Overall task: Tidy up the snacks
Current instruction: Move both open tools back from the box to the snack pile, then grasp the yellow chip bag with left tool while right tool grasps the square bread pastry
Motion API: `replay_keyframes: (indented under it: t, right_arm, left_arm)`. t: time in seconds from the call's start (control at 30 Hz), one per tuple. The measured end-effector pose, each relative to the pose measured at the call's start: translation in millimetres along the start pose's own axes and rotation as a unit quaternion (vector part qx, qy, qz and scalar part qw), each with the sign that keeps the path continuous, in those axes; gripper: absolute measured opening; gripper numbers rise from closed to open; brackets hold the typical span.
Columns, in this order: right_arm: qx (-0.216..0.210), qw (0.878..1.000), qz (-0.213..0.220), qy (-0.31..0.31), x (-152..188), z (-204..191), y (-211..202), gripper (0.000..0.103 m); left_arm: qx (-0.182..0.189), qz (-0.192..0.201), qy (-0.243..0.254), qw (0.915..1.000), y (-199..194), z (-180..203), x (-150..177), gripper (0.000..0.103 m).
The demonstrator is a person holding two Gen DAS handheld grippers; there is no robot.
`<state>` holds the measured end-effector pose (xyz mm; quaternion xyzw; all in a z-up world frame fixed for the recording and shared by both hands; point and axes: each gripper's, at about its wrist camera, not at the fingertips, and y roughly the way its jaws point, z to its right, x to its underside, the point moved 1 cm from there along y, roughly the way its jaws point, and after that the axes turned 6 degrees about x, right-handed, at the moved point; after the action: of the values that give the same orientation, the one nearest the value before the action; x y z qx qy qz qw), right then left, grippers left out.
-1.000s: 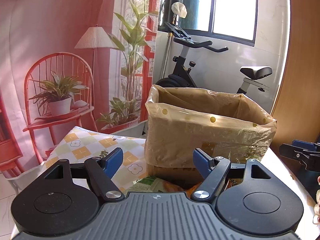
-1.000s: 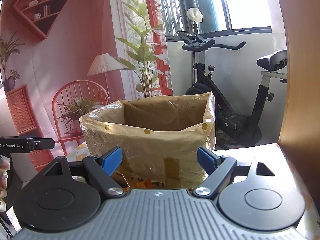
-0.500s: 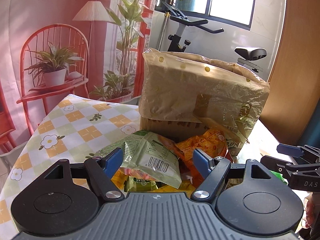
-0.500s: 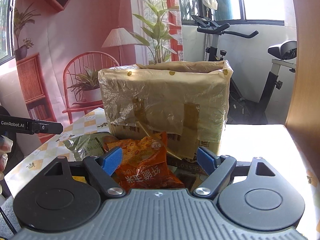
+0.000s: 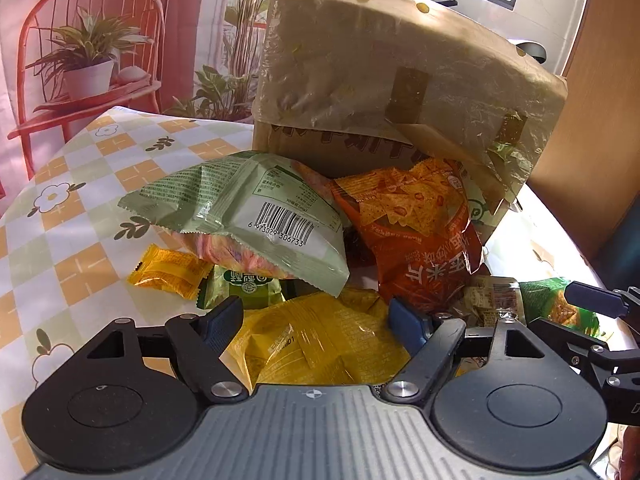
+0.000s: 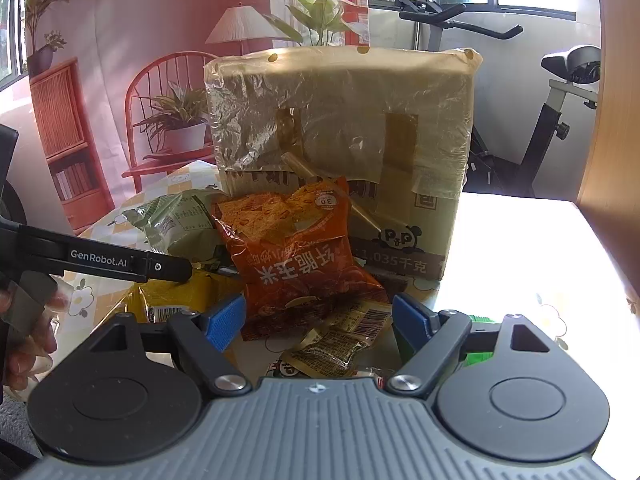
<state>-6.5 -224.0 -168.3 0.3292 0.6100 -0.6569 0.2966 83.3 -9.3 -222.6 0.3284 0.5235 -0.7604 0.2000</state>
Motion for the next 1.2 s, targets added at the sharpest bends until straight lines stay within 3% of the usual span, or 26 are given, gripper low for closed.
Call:
replay_keyframes:
  t: [0.2, 0.4, 0.6, 0.77, 0.97, 1.2]
  right_arm:
    - [-0.017, 0.999, -0.028, -0.009, 17.3, -5.0, -2.3, 0.081]
    - [-0.022, 0.998, -0.054, -0.005, 28.1, -9.7, 1.4, 0.080]
    - [-0.004, 0.997, -0.071, -0.005, 34.1, -9.0, 5.8, 0.079]
    - [0.023, 0.996, -0.087, 0.000, 37.7, -6.6, 12.0, 0.086]
    - [0.014, 0.992, -0.124, 0.017, 47.2, -5.1, 28.5, 0.084]
    - [0.013, 0.992, -0.126, 0.015, 49.2, -8.2, 27.6, 0.076]
  left_arm:
    - [0.006, -0.017, 0.022, 0.9996, -7.6, 1.6, 17.8, 0.093]
    - [0.013, -0.062, 0.029, 0.9976, -2.5, -0.7, 37.5, 0.093]
    - [0.017, -0.063, 0.014, 0.9978, 2.3, -6.8, 41.0, 0.094]
    - [0.017, -0.057, 0.028, 0.9979, 3.5, -1.8, 42.4, 0.079]
    - [0.015, -0.046, 0.014, 0.9987, -0.9, -11.1, 42.0, 0.074]
    - [0.005, -0.037, 0.014, 0.9992, -9.2, -10.2, 41.8, 0.072]
